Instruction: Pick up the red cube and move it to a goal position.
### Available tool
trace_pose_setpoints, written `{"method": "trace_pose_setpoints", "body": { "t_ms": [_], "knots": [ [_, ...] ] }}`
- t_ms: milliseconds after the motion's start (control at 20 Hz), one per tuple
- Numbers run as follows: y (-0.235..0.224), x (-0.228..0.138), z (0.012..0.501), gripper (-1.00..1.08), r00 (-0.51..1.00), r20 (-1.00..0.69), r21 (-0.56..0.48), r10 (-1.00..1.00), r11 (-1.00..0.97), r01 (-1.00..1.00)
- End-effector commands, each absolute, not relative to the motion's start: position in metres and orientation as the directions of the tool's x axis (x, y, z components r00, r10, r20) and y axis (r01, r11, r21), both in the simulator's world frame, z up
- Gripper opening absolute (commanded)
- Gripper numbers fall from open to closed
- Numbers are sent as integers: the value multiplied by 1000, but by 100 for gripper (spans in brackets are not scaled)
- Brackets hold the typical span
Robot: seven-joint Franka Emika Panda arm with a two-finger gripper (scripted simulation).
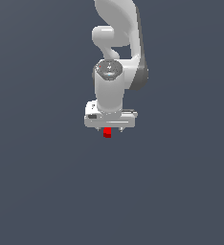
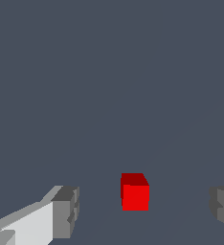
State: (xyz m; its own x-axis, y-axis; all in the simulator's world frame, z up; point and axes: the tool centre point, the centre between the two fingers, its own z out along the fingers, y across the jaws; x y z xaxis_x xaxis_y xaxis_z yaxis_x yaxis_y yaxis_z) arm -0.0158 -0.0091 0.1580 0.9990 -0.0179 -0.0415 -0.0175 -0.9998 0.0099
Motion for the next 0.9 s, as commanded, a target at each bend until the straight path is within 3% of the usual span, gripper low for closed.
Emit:
{"method": "trace_pose_setpoints", "body": {
  "t_ms": [0, 850],
  "knots": [
    [-9, -16, 158, 100, 999, -42, 10, -18, -1000, -17],
    [-17, -50, 101, 100, 999, -24, 6, -31, -1000, -31]
  ]
}}
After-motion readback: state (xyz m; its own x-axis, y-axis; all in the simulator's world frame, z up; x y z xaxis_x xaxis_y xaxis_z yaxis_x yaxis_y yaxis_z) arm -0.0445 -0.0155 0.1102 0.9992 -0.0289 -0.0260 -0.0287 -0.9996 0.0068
